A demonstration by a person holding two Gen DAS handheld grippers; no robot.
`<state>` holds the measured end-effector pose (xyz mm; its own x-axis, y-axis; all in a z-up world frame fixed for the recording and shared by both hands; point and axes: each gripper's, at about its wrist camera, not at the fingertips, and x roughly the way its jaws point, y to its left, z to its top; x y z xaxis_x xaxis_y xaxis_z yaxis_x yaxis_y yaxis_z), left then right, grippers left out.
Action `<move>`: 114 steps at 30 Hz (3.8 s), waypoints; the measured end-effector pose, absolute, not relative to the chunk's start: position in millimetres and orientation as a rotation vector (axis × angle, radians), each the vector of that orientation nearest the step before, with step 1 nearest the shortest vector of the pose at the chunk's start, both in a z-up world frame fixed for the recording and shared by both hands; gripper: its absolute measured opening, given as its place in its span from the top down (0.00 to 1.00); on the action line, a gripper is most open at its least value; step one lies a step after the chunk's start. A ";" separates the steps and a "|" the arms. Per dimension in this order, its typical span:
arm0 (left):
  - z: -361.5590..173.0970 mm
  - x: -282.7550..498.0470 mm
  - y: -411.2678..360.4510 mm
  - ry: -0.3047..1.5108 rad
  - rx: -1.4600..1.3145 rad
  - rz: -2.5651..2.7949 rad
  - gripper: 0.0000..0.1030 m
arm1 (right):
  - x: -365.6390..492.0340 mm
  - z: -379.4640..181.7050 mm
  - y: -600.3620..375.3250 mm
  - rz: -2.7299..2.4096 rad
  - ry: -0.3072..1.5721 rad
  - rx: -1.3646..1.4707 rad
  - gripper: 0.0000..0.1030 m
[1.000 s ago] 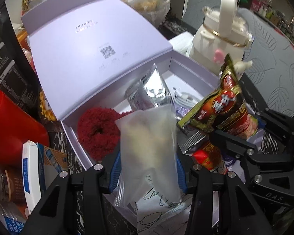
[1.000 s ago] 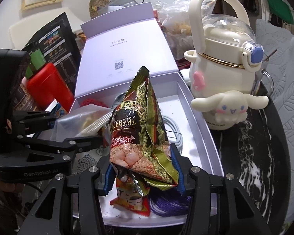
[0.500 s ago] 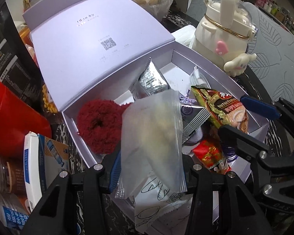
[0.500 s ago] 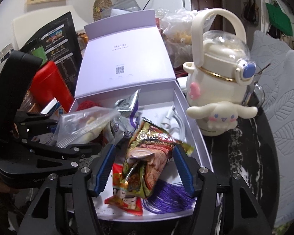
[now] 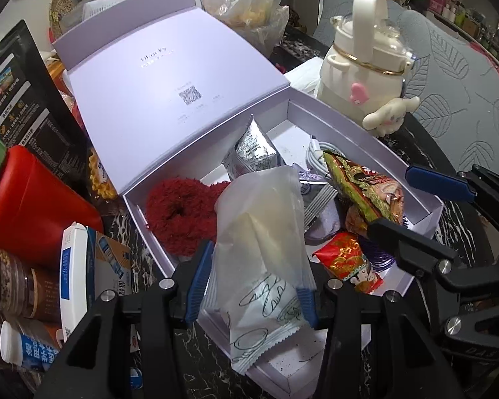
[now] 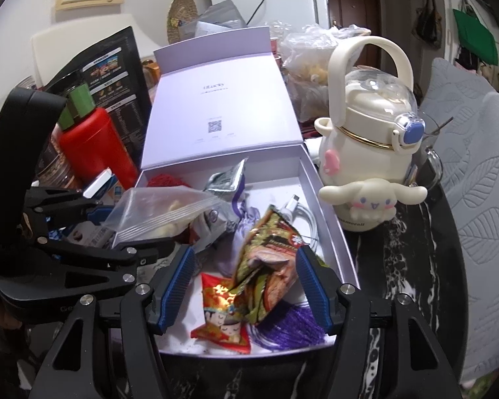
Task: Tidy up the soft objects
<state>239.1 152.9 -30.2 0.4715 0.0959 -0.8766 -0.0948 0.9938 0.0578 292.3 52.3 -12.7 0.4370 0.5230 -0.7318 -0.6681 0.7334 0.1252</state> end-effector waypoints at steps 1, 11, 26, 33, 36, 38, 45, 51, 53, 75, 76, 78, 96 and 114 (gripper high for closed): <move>-28.5 237.5 151.9 1.067 0.003 0.113 0.55 | 290.8 -11.8 52.1 0.745 0.834 -0.196 0.38; -18.4 232.2 145.2 1.047 0.024 0.128 0.34 | 281.7 -3.4 45.3 0.719 0.819 -0.191 0.32; -0.8 221.1 145.9 0.970 -0.009 0.140 0.34 | 275.3 10.6 33.7 0.658 0.785 -0.200 0.32; 20.2 207.6 146.5 0.916 -0.022 0.153 0.34 | 262.3 29.8 34.0 0.662 0.734 -0.215 0.32; 30.4 199.8 145.8 0.890 -0.026 0.157 0.34 | 256.7 39.3 33.7 0.658 0.706 -0.225 0.32; 36.8 195.4 145.5 0.875 -0.027 0.158 0.34 | 252.2 47.9 32.9 0.654 0.683 -0.232 0.32; 65.8 176.1 143.3 0.802 -0.022 0.159 0.34 | 236.8 73.6 29.3 0.660 0.625 -0.230 0.31; 90.8 154.6 144.1 0.723 -0.027 0.177 0.25 | 220.4 94.6 22.1 0.654 0.572 -0.220 0.28; 96.7 148.6 143.5 0.701 -0.026 0.181 0.25 | 215.9 100.0 20.2 0.653 0.556 -0.221 0.26; 115.6 73.7 136.0 0.554 -0.066 0.213 0.24 | 144.9 117.3 0.4 0.609 0.427 -0.236 0.14; 114.4 70.3 135.9 0.552 -0.070 0.215 0.24 | 142.2 115.5 -0.8 0.607 0.435 -0.233 0.13; 111.4 63.6 135.0 0.549 -0.075 0.219 0.24 | 138.4 112.1 -2.3 0.602 0.451 -0.229 0.13; 56.5 38.5 131.7 0.629 -0.169 0.200 0.23 | 119.1 56.2 -20.3 0.576 0.589 -0.166 0.09; 30.2 44.2 130.2 0.690 -0.187 0.225 0.23 | 116.3 32.3 -22.3 0.557 0.638 -0.184 0.09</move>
